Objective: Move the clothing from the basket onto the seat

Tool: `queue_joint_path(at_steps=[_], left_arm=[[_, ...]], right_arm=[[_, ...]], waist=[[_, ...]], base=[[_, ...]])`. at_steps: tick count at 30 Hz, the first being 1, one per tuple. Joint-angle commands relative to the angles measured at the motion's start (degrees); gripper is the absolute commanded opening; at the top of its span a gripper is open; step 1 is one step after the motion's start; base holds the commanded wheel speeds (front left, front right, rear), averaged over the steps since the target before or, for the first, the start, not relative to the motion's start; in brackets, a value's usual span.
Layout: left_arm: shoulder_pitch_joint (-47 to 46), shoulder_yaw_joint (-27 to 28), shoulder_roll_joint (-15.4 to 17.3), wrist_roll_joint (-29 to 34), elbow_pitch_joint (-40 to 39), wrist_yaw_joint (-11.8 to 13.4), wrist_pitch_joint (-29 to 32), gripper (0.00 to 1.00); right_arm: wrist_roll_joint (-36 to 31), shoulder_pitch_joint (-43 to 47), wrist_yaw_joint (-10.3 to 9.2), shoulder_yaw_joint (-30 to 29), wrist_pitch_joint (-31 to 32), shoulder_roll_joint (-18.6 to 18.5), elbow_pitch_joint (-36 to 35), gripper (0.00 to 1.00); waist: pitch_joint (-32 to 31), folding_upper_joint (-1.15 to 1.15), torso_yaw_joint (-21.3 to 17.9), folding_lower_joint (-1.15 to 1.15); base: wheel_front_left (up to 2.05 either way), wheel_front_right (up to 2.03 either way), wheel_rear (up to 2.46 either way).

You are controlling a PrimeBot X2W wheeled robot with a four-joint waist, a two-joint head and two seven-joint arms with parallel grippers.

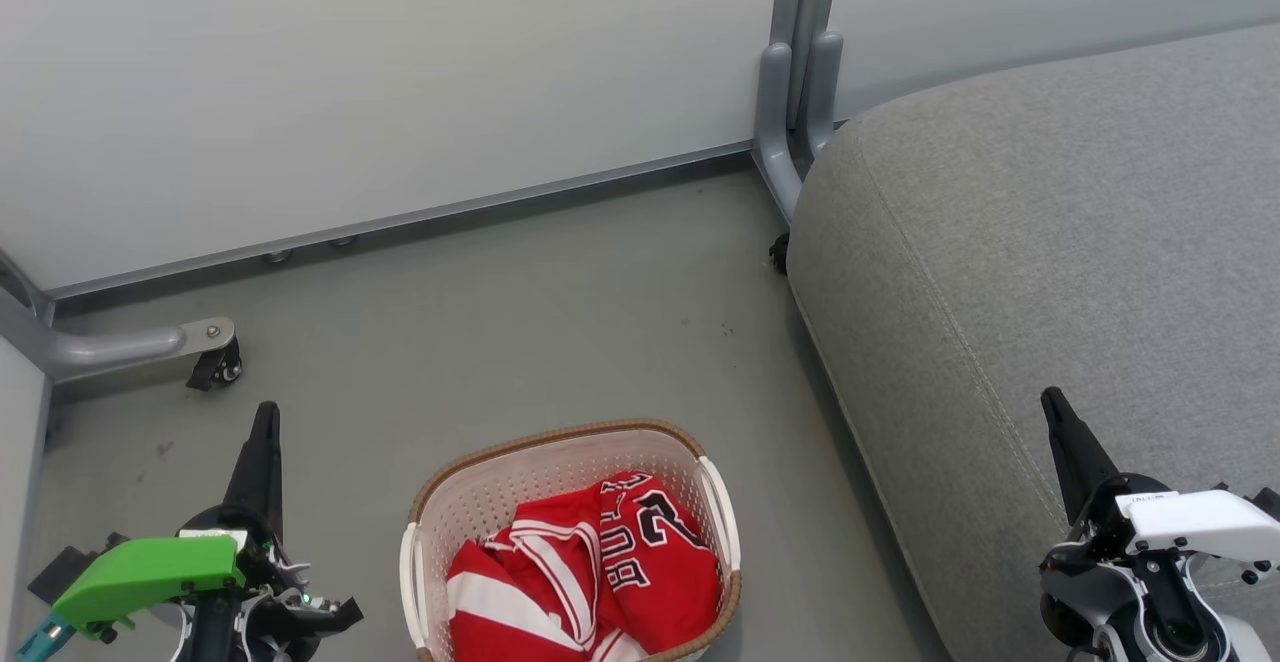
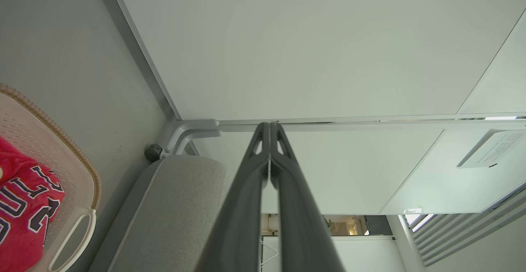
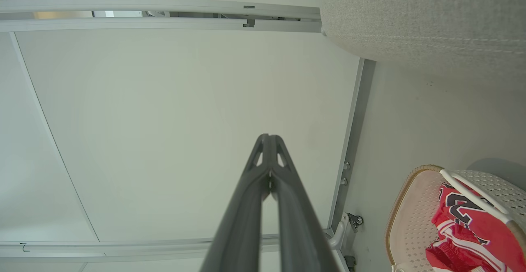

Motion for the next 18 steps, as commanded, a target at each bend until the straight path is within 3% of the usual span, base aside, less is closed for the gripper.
queue_joint_path(at_steps=[1, 18], left_arm=[[-0.62, 0.08, 0.21, -0.18, -0.09, -0.26, 0.12, 0.00], [-0.63, 0.08, 0.21, -0.18, -0.09, -0.26, 0.12, 0.00]], right_arm=[[0.03, -0.52, 0.00, -0.04, 0.12, -0.17, 0.13, 0.00], [0.03, -0.52, 0.00, -0.04, 0.12, -0.17, 0.13, 0.00]], waist=[[0.00, 0.00, 0.00, 0.00], [0.00, 0.00, 0.00, 0.00]], base=[[0.00, 0.00, 0.00], [0.00, 0.00, 0.00]])
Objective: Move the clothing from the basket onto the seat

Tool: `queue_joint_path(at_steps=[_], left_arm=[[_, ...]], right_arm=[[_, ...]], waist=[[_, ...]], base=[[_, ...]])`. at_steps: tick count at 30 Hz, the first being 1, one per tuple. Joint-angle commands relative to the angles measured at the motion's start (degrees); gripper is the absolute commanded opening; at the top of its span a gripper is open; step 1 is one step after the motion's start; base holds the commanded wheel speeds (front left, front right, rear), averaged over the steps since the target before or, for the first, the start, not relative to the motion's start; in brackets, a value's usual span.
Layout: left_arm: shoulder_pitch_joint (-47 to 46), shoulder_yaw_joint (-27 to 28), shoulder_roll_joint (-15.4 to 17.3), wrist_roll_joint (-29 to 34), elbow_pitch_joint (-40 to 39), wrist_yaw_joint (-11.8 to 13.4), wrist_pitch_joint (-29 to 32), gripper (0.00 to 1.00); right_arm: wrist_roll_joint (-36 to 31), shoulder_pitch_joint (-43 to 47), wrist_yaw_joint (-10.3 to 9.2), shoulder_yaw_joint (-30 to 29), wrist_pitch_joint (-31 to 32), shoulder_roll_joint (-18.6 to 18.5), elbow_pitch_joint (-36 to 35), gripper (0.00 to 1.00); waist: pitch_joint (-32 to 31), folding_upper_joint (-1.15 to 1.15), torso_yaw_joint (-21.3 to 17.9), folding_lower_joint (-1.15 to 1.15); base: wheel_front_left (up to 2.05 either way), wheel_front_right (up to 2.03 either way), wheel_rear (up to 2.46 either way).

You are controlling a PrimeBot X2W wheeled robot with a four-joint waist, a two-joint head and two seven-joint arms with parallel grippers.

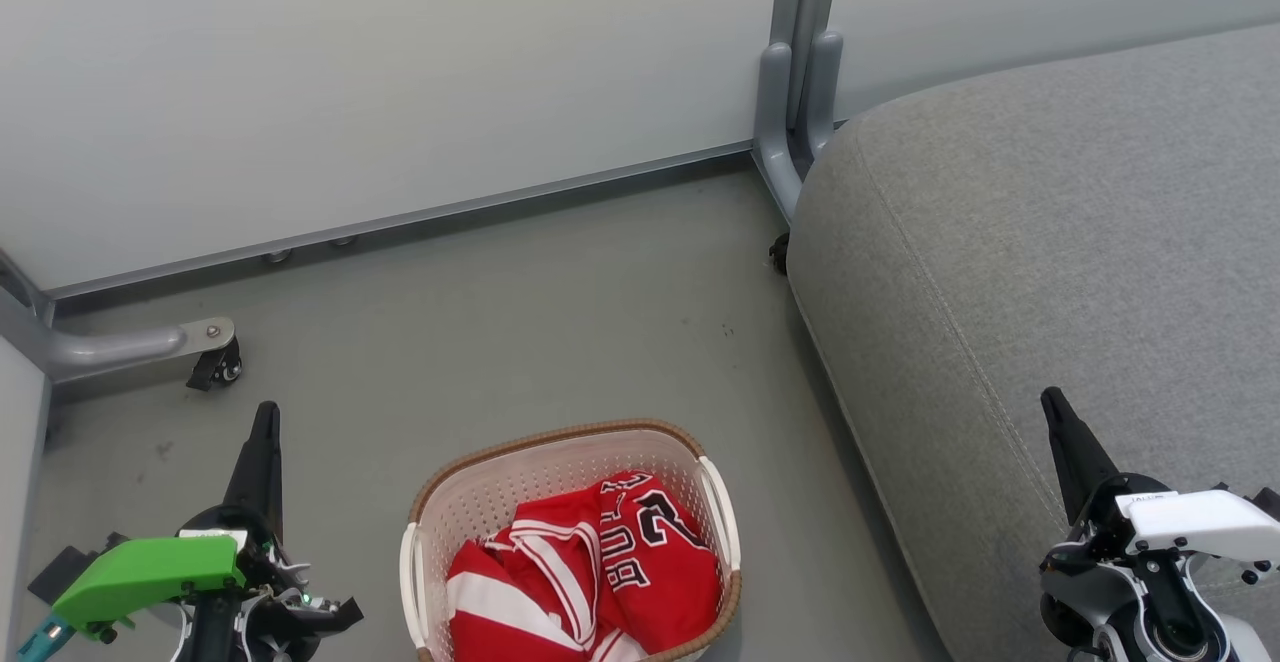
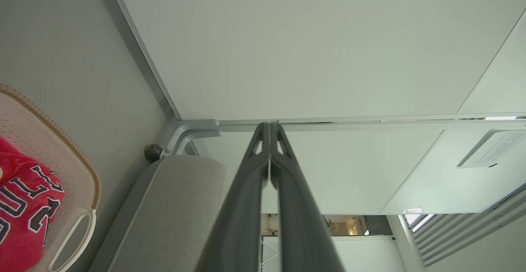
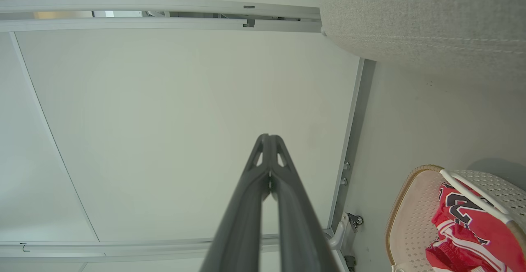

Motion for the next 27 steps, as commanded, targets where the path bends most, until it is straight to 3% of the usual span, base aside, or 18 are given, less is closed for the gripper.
queue_joint_path(at_steps=[1, 10, 11, 27], left_arm=[[-0.63, 0.08, 0.21, -0.18, -0.09, -0.26, 0.12, 0.00], [-0.63, 0.08, 0.21, -0.18, -0.09, -0.26, 0.12, 0.00], [0.00, -0.01, 0.00, 0.02, 0.00, 0.00, -0.04, 1.00], [1.44, -1.12, -0.34, 5.20, -0.36, 0.00, -3.56, 1.00]], right_arm=[[0.04, -0.52, 0.00, -0.04, 0.12, -0.17, 0.13, 0.00], [0.04, -0.52, 0.00, -0.04, 0.12, -0.17, 0.13, 0.00], [-0.01, 0.00, 0.00, 0.01, -0.03, 0.00, 0.01, 1.00], [-4.65, 1.54, -0.02, 1.67, -3.51, 0.50, 0.04, 1.00]], waist=[[0.00, 0.00, 0.00, 0.00], [0.00, 0.00, 0.00, 0.00], [0.00, 0.00, 0.00, 0.00], [0.06, 0.00, 0.17, 0.00]], base=[[0.00, 0.00, 0.00], [0.00, 0.00, 0.00], [0.00, 0.00, 0.00], [0.00, 0.00, 0.00]])
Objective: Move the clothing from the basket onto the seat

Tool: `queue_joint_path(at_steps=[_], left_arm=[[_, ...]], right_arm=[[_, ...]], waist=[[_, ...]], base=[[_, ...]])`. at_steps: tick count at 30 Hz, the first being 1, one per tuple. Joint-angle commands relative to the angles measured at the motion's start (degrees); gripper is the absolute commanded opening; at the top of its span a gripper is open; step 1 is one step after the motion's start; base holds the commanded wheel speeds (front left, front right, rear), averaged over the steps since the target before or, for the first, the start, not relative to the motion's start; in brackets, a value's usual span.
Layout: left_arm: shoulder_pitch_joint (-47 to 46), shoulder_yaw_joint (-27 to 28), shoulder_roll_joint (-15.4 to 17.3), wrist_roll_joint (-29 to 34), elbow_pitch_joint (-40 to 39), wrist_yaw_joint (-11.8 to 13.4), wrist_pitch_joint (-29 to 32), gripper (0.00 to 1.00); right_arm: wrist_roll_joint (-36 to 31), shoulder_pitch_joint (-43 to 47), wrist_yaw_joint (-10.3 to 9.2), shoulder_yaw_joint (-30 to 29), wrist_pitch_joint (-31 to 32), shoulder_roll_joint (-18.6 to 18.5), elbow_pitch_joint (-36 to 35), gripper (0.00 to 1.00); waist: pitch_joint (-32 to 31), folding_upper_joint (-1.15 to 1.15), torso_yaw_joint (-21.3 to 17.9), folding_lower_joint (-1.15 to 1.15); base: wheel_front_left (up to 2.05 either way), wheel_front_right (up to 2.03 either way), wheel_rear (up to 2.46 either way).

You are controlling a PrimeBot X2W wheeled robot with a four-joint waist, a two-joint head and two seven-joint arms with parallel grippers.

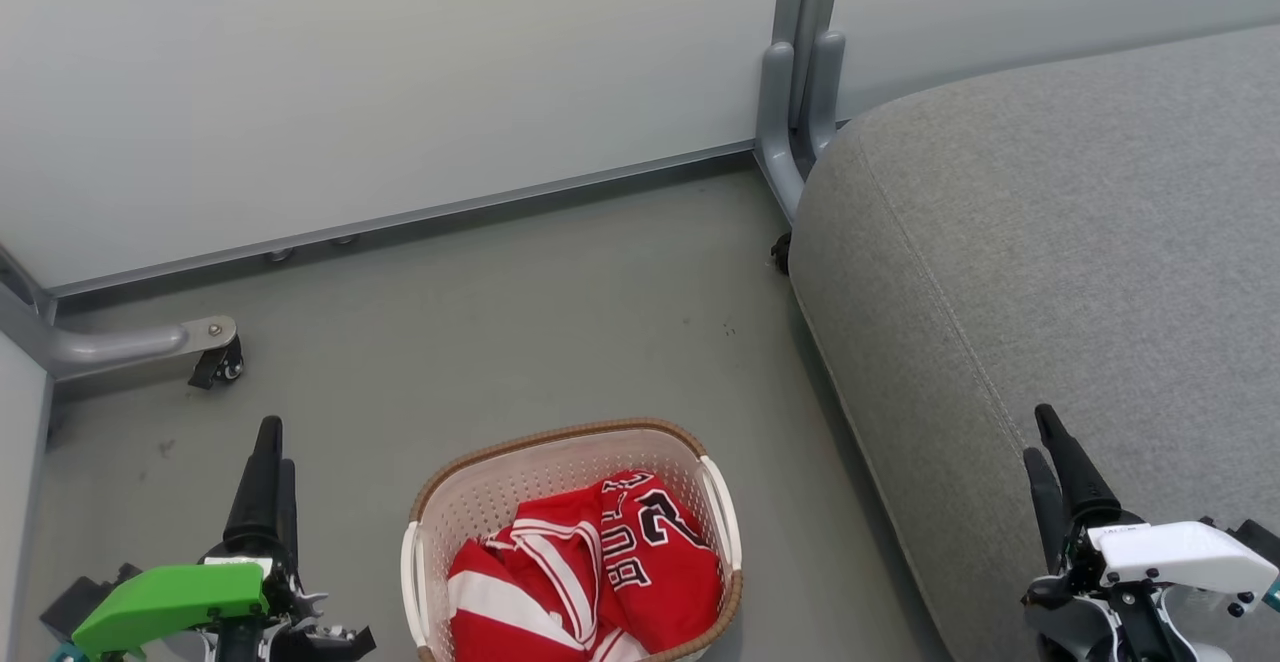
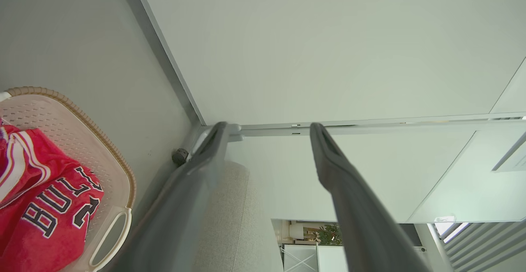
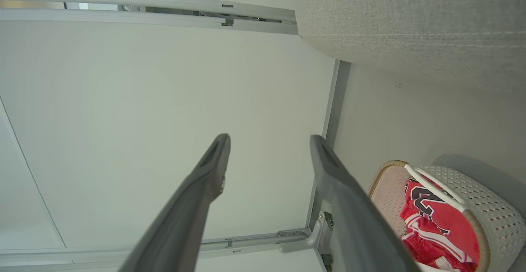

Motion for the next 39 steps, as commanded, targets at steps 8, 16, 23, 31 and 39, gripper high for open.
queue_joint_path(at_steps=[8, 16, 23, 31, 39], left_arm=[[-1.18, -0.22, 0.34, 8.92, -3.11, -0.04, -2.42, 1.00], [-1.38, -1.35, 0.41, 18.50, -4.59, 0.75, -4.28, 1.00], [-1.25, -3.27, 0.47, 27.68, -5.16, 1.77, -5.80, 1.00], [-1.12, -5.06, 0.52, 36.38, -5.25, 2.33, -7.38, 1.00], [-0.89, -6.19, 0.58, 43.47, -5.15, 2.67, -8.85, 1.00]], right_arm=[[-7.97, -1.07, 0.01, 1.20, -2.43, -0.54, -2.77, 1.00], [-17.18, -1.63, 0.01, 2.80, -4.30, -0.62, -4.08, 1.00], [-23.66, -1.84, 0.01, 3.86, -5.82, -0.67, -4.65, 1.00], [-30.02, -2.08, 0.01, 5.15, -7.40, -0.73, -5.32, 1.00], [-36.17, -2.34, 0.02, 6.98, -8.87, -0.80, -4.67, 1.00]], waist=[[0.03, 0.00, 0.11, 0.00], [-0.01, 0.00, 0.17, 0.00], [0.01, 0.00, 0.31, 0.00], [-0.01, 0.00, 0.55, 0.00], [-0.03, 0.00, 0.77, 0.00]], base=[[0.00, 0.00, 0.00], [0.00, 0.00, 0.00], [0.00, 0.00, 0.00], [0.00, 0.00, 0.00], [0.00, 0.00, 0.00]])
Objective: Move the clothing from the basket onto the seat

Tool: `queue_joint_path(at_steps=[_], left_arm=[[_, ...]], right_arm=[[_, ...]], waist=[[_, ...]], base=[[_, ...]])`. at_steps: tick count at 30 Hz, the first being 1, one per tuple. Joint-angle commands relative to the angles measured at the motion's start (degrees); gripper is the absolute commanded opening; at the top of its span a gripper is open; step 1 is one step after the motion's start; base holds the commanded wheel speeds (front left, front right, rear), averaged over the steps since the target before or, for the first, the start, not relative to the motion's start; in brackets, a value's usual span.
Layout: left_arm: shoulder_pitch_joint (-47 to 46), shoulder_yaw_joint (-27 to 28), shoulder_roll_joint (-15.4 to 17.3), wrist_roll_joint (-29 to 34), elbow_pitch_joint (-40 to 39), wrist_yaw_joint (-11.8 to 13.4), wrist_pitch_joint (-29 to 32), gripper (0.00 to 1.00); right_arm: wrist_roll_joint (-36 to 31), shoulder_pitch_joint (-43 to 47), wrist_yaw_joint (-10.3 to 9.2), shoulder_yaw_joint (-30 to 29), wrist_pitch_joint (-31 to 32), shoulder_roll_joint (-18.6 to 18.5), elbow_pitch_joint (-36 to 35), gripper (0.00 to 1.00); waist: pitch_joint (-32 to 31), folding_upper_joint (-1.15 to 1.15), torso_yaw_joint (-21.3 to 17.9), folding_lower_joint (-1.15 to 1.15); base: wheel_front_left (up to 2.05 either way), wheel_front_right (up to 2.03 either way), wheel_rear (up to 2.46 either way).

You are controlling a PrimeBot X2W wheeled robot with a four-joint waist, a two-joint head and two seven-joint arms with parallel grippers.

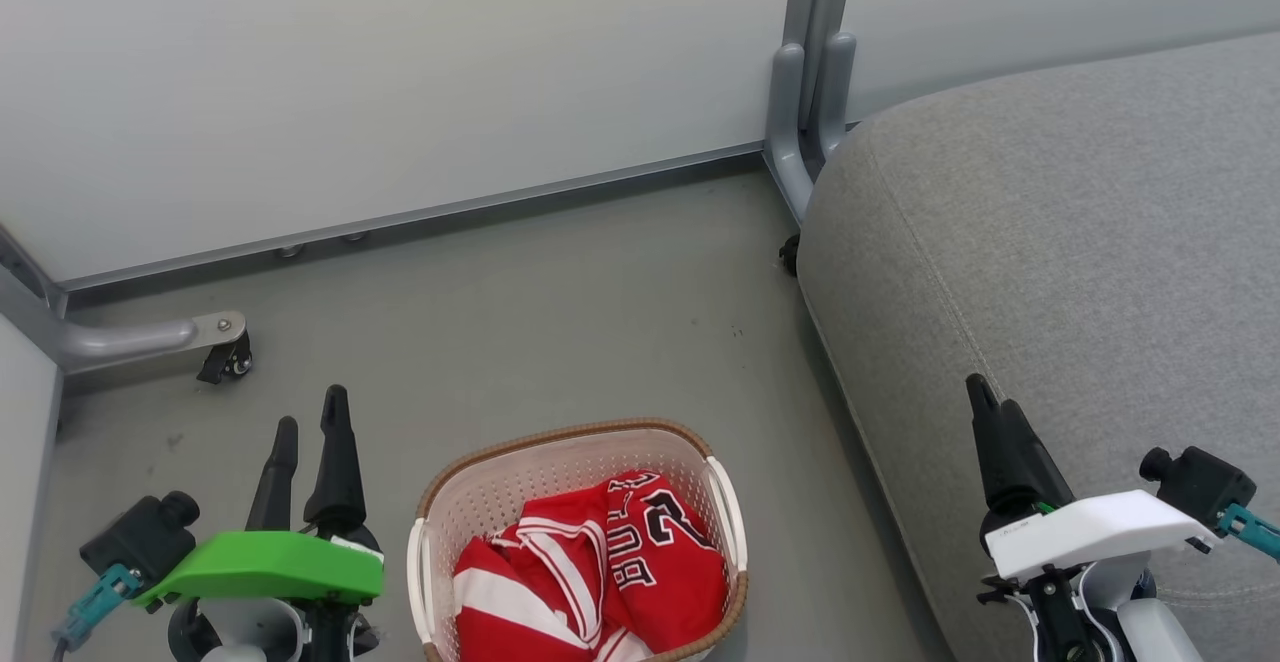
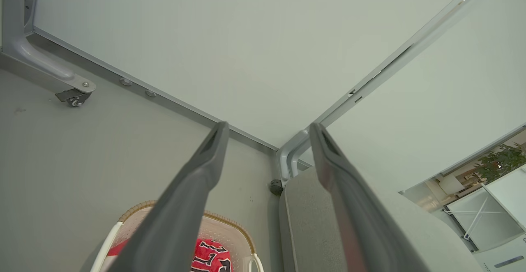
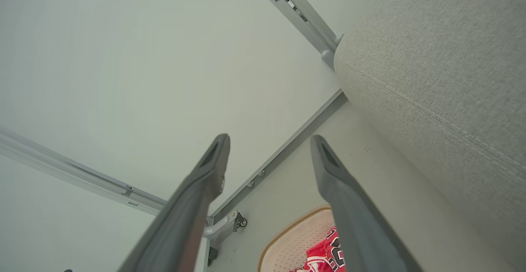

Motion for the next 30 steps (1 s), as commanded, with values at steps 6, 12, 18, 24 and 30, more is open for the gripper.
queue_joint_path(at_steps=[6, 12, 18, 24, 30], left_arm=[[-0.63, -1.10, 0.47, 6.73, -0.42, 0.43, -1.40, 1.00], [-0.15, -1.95, 0.50, 11.68, -0.40, 0.80, -2.38, 1.00], [0.15, -2.73, 0.63, 16.48, -0.46, 1.22, -3.33, 1.00], [0.17, -3.51, 0.66, 20.21, -0.82, 1.29, -4.19, 1.00], [0.26, -4.22, 0.67, 23.74, -1.03, 1.61, -5.03, 1.00]], right_arm=[[-5.45, -1.66, 0.02, 1.14, -1.45, -0.46, -0.04, 1.00], [-9.96, -1.59, 0.02, 1.53, -2.45, -0.50, 0.26, 1.00], [-14.35, -1.70, 0.02, 1.97, -3.35, -0.54, 0.41, 1.00], [-18.28, -1.73, 0.03, 2.33, -4.27, -0.57, 0.16, 1.00], [-21.47, -1.54, 0.03, 2.63, -5.09, -0.59, -0.05, 1.00]], waist=[[-0.02, 0.00, 0.22, 0.00], [-0.11, 0.00, 0.45, 0.00], [-0.17, 0.00, 0.60, 0.00], [-0.15, 0.00, 0.80, 0.00], [-0.20, 0.00, 1.02, 0.00]], base=[[0.00, 0.00, 0.00], [0.00, 0.00, 0.00], [0.00, 0.00, 0.00], [0.00, 0.00, 0.00], [0.00, 0.00, 0.00]])
